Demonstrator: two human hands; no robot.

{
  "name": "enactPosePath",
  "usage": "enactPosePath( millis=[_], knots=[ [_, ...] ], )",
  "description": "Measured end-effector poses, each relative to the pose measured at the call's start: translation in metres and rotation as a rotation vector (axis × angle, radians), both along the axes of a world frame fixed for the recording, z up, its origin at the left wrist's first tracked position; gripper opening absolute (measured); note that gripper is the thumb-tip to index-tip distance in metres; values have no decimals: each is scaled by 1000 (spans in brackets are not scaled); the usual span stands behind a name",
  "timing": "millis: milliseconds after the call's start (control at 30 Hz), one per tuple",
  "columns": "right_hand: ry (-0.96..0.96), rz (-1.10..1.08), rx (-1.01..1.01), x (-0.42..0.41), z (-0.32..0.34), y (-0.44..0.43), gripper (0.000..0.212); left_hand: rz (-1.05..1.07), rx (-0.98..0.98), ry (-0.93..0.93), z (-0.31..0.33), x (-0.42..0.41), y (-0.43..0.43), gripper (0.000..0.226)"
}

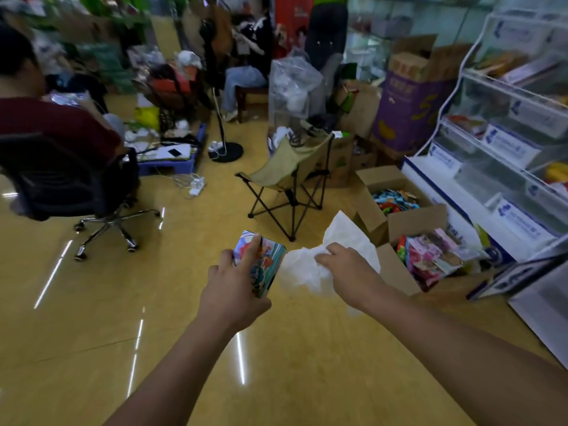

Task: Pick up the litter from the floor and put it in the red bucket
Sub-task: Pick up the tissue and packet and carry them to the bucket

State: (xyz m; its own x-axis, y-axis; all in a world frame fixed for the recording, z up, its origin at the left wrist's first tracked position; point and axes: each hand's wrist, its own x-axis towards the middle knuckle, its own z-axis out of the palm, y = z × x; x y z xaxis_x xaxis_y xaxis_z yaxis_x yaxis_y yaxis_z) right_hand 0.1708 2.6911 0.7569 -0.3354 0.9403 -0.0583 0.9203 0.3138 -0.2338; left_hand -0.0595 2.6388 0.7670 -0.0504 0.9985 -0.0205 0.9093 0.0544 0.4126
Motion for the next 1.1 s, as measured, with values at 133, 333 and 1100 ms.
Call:
enactPosePath(
  millis=[133, 333, 1100],
  knots=[
    [3, 48, 30, -14, 11, 4, 57, 45, 33, 8, 13, -14, -10, 113],
    [-24, 125, 71, -49, 34, 3, 53, 145, 50, -33, 27, -52, -33, 115],
    [-8, 371, 132, -307, 90, -64, 49, 320, 150, -5, 74, -289, -145, 116]
  ],
)
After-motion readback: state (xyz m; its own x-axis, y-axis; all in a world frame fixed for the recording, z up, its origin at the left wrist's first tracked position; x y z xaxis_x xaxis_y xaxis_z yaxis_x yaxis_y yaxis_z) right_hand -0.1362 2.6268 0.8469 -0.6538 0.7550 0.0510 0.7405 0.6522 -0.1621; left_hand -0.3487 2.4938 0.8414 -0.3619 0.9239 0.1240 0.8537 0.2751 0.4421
